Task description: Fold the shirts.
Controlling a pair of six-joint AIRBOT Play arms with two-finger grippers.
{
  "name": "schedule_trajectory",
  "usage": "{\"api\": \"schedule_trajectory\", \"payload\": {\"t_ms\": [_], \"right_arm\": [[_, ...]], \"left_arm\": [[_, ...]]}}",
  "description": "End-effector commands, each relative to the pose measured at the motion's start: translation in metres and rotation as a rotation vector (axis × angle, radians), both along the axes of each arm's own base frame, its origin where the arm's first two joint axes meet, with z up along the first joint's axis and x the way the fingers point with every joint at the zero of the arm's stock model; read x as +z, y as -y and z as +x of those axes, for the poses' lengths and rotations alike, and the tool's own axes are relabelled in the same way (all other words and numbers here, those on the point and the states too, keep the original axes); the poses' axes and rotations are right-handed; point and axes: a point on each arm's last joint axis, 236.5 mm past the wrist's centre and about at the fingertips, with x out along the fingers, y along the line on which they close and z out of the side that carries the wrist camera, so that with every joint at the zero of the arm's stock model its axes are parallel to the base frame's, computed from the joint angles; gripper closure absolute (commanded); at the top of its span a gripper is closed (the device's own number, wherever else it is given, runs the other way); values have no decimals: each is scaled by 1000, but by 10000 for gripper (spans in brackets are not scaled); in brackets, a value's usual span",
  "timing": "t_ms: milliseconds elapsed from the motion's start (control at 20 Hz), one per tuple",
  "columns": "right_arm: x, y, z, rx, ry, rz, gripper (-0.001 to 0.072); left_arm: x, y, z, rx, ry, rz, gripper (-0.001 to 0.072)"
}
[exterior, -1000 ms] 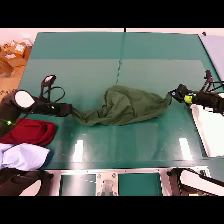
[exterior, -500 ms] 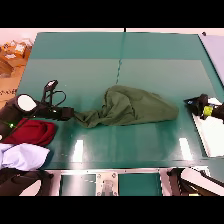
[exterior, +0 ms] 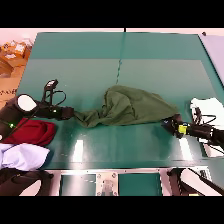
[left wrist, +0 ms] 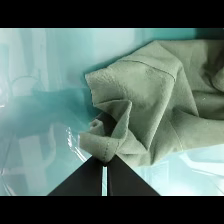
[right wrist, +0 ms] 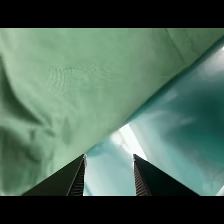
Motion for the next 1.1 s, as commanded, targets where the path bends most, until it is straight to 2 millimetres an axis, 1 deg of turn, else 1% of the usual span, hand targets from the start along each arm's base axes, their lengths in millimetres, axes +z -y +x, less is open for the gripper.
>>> {"api": "schedule_trajectory", "payload": {"t_ms": [0,100,200,250,300,350,400,450,500,550,600,650,700,750,800,850,900,950,1000,1050], "right_arm": [[-10,3,22,-66,24,-66,354],[-15,2,35,-48,18,-78,355],[-19,-5,47,-5,7,-73,381],[-19,-10,53,24,15,-77,534],[-14,-16,59,70,46,-90,671],[-3,-22,66,108,79,-89,698],[12,-26,72,139,113,-71,698],[36,-29,80,175,163,-50,699],[66,-31,87,206,224,-38,698],[102,-32,94,231,294,-36,698],[146,-31,100,254,381,-51,698],[193,-31,101,271,469,-73,699],[238,-31,98,280,551,-105,698],[285,-32,92,283,640,-147,698],[325,-34,84,278,721,-190,698],[365,-39,72,271,807,-234,699],[397,-45,58,269,880,-271,698],[427,-53,41,265,949,-307,698],[449,-59,26,261,1006,-335,698],[466,-66,10,254,1055,-359,698]], "left_arm": [[0,0,2,2,7,1,679],[0,-1,2,3,9,1,679],[1,-1,3,4,12,1,679],[1,-1,5,0,24,6,679],[4,-2,9,-2,42,9,680],[11,-4,15,-4,69,20,680],[25,-6,23,-15,107,39,681],[49,-10,35,-28,167,65,681],[79,-15,46,-35,235,92,681],[122,-21,58,-32,326,121,681],[171,-28,68,-20,432,150,681],[225,-34,73,1,553,165,681],[284,-38,71,22,685,166,681],[348,-42,62,46,833,157,681],[406,-45,46,67,967,145,681],[462,-49,23,88,1100,130,681],[506,-53,0,105,1209,118,681],[545,-57,-26,114,1307,109,681],[573,-59,-50,121,1383,103,680],[591,-61,-66,116,1438,113,680]]}}
